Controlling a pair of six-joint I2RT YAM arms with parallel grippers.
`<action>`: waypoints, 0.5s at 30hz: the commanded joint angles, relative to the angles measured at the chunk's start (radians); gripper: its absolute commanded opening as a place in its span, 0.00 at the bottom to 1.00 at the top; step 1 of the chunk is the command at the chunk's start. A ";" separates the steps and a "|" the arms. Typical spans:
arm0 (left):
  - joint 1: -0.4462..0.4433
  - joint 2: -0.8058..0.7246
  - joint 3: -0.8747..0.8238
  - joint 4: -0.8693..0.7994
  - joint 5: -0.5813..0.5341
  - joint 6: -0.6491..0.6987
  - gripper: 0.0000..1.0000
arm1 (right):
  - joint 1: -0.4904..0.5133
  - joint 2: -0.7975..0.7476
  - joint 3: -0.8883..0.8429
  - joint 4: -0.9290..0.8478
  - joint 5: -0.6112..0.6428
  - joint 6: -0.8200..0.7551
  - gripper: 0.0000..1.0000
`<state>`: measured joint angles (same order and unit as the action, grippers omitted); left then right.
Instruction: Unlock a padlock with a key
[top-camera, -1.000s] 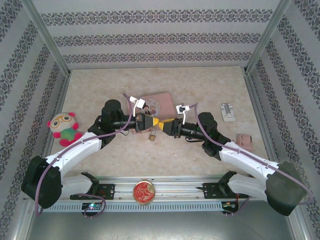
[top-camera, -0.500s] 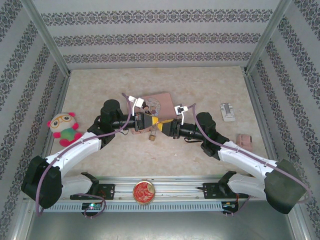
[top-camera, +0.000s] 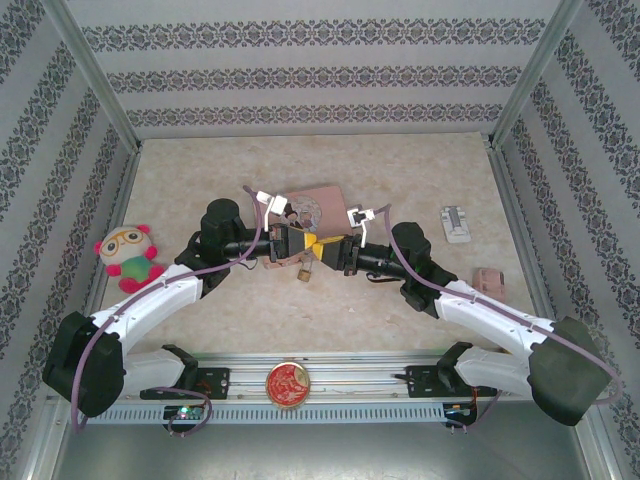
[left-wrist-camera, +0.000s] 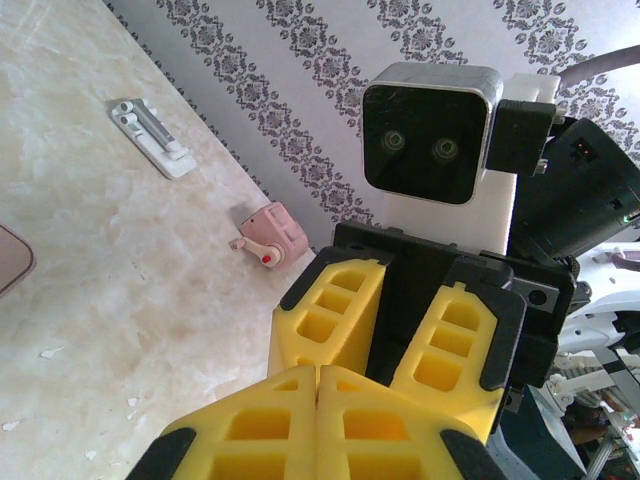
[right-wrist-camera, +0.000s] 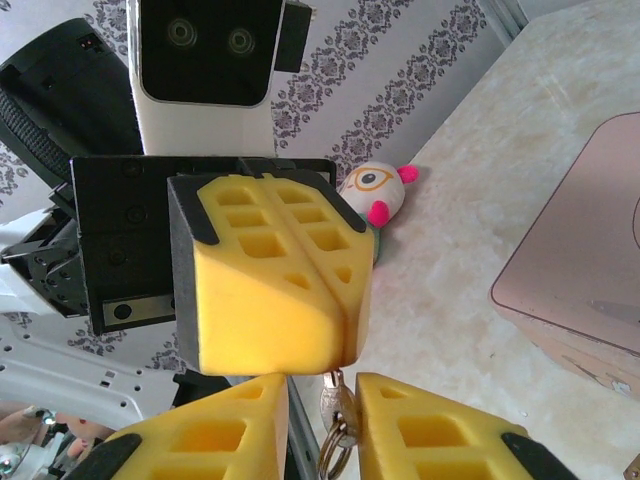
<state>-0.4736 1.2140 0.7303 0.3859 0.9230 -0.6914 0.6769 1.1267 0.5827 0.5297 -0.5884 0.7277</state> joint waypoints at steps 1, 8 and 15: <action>0.017 -0.002 -0.008 0.057 0.010 -0.018 0.00 | 0.011 0.007 0.034 0.048 -0.025 -0.008 0.23; 0.024 0.005 -0.009 0.085 0.011 -0.041 0.00 | 0.011 0.006 0.029 0.049 -0.028 -0.010 0.18; 0.029 0.007 -0.012 0.096 0.010 -0.051 0.00 | 0.008 -0.004 0.026 0.048 -0.031 -0.014 0.07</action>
<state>-0.4629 1.2140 0.7296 0.4129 0.9367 -0.7277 0.6769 1.1339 0.5865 0.5323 -0.5880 0.7273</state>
